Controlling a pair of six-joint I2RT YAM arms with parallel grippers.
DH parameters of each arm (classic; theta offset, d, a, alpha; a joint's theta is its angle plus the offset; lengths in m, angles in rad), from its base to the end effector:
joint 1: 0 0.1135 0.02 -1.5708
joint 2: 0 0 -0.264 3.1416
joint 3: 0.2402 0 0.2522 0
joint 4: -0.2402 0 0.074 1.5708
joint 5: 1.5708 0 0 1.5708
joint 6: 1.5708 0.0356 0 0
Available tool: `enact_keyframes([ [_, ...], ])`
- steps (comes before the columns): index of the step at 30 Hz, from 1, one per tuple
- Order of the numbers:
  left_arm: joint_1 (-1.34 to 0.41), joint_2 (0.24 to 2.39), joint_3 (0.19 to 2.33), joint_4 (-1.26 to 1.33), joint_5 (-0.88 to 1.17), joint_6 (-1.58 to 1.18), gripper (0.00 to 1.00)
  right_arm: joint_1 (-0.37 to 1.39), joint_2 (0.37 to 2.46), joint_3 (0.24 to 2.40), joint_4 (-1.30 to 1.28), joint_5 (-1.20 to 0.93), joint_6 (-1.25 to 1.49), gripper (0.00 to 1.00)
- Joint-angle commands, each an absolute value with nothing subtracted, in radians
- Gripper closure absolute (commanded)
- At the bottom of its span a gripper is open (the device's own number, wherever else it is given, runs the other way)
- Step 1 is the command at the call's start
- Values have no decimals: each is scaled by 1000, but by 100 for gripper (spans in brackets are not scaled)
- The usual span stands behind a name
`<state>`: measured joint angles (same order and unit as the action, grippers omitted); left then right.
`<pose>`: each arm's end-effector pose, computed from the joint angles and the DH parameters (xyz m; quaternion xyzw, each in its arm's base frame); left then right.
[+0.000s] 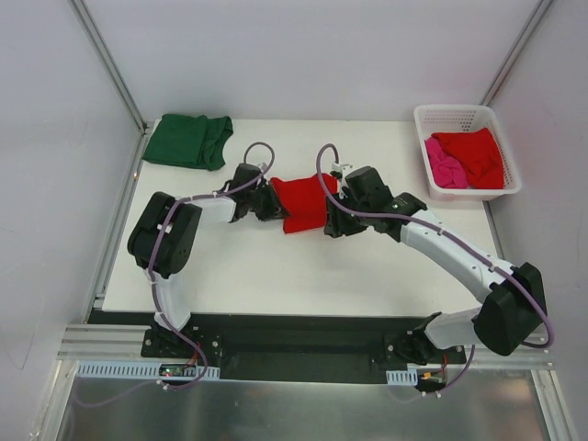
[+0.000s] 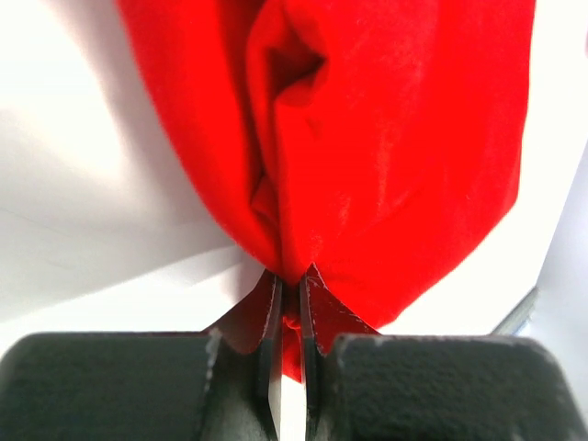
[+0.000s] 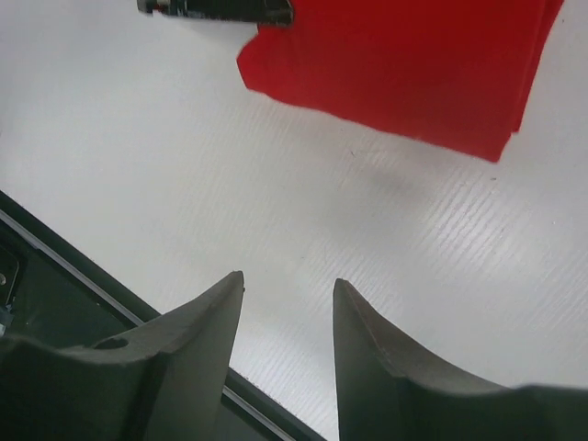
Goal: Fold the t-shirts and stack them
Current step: Neatly place the folded tshirt to the corner
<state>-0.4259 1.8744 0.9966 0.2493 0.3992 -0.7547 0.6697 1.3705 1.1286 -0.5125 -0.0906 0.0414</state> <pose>0.3476 -0.1729 0.1525 -0.0541 0.8763 -0.3944 0.2713 0.2328 0.1884 0.2968 -0.3004 0.8665 0.1770 0.3573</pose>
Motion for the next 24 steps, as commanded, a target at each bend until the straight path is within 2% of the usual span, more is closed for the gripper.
enact_keyframes([
  [1, -348, 1928, 1118, 97, 371, -637, 100, 663, 1324, 1117, -492, -98, 58, 53],
  [15, -308, 2141, 1558, -136, 390, -489, 100, 652, 1301, 1065, -479, -104, 77, 53],
  [24, -275, 2192, 1713, -268, 359, -382, 100, 646, 1299, 1048, -466, -106, 81, 53],
])
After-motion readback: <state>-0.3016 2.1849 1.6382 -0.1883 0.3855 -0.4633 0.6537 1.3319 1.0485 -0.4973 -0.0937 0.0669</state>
